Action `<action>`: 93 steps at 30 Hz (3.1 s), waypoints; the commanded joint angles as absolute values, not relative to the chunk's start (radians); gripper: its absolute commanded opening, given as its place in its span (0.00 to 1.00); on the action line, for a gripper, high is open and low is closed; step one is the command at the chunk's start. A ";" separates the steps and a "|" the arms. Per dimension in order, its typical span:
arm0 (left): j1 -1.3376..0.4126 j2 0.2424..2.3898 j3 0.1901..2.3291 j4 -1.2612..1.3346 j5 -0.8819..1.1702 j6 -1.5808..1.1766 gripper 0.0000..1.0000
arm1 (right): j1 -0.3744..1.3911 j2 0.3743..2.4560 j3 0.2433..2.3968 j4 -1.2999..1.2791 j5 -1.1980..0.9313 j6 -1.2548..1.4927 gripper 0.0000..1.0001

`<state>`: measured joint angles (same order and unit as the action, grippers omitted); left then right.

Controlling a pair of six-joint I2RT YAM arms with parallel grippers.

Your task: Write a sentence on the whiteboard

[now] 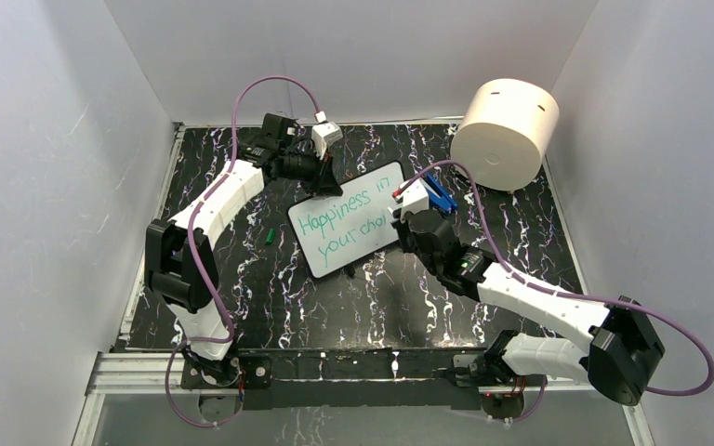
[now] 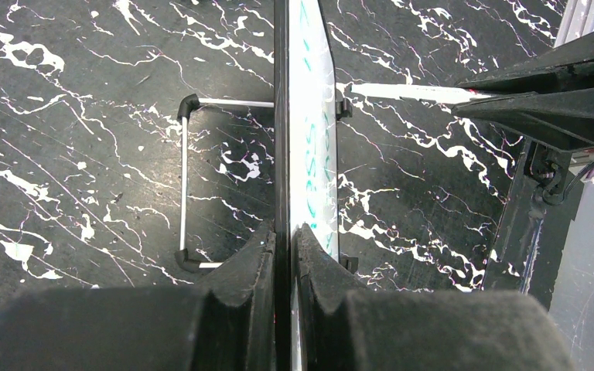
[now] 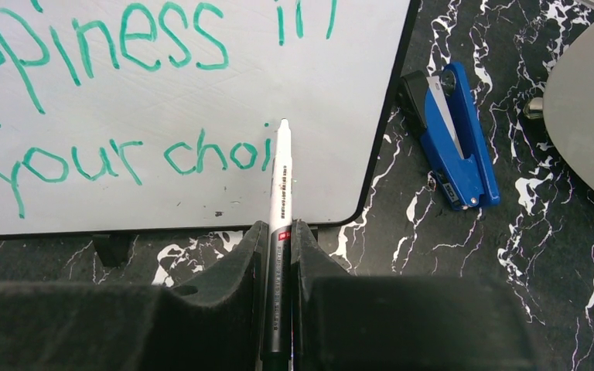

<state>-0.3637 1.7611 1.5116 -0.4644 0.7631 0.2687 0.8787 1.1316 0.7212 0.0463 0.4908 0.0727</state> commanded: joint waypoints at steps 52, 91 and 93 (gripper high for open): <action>-0.390 1.814 1.471 -0.603 0.721 0.314 0.00 | 0.819 1.178 0.676 0.163 0.451 0.091 0.00; -0.390 1.822 1.475 -0.604 0.726 0.316 0.00 | 0.810 1.209 0.701 0.099 0.335 0.083 0.00; -0.389 1.820 1.476 -0.605 0.726 0.316 0.00 | 0.810 1.210 0.701 0.086 0.343 0.084 0.00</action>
